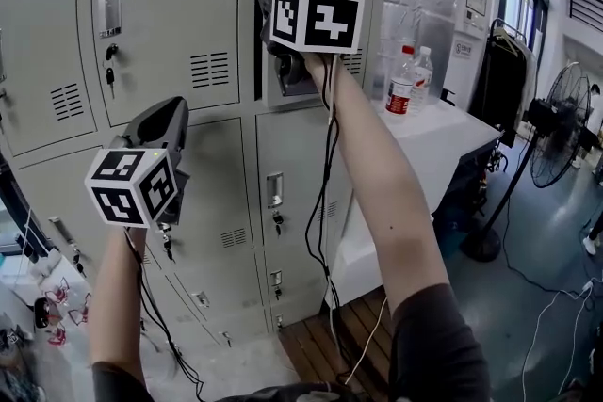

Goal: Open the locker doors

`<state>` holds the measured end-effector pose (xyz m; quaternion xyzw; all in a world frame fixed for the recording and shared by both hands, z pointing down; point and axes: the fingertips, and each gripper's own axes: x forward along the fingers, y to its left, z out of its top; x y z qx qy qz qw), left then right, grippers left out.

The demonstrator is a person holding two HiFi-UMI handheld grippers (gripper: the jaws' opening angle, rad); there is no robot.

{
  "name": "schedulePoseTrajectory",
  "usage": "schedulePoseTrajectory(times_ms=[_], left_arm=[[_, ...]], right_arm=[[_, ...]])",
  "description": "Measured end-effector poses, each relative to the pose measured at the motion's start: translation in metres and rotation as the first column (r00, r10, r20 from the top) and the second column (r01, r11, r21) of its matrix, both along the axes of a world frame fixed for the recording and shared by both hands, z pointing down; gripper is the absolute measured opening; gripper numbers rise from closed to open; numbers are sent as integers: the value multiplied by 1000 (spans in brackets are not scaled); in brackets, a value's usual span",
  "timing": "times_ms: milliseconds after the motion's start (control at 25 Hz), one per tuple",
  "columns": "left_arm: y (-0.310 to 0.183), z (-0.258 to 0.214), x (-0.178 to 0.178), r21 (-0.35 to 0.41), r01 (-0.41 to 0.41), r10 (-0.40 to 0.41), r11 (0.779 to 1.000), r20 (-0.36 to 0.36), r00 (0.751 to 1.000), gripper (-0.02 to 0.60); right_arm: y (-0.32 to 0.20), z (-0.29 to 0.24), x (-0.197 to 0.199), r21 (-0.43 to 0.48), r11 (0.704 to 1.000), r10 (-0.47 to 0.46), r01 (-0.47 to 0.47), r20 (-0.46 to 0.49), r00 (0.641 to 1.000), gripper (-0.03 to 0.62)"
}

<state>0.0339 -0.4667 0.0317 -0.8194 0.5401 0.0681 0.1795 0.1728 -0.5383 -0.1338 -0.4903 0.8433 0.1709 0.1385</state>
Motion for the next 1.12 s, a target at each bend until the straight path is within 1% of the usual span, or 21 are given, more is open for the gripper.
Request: schedulePoseTrajectory(times_ms=[200,280,320,400,480,600,880,1120], left_arm=[[2,1,3,-6,-19,19,1000,3,1000,9],[2,2,4,-8,-27,27,1000,4,1000,9],[3,2,4,-8,-31,31,999,4,1000,9],[5,2,4,-9,-38,38,999,-1,999,9],[6,3,4,-12,-46,46,999,-8,999,9],[8,5,7,-16,-60,60,998,-9,998,9],[10,6,17,-24,-108,107,994,-27,994,9],[15,5,41,-20,-165,164,986,-22,986,9]], right_arm=[[9,0,6,-7,999,-33,33,-12,999,146],[13,0,8,-4,1000,-25,25,-32,999,149],[15,0,9,9,1000,-5,6,-49,999,155],[21,-1,12,62,996,63,-58,-95,993,172],[26,0,13,124,985,137,-121,-138,981,190],[33,1,16,177,969,200,-171,-167,965,190],[52,1,28,232,949,267,-216,-220,938,187],[78,5,46,298,927,301,-227,-235,924,141]])
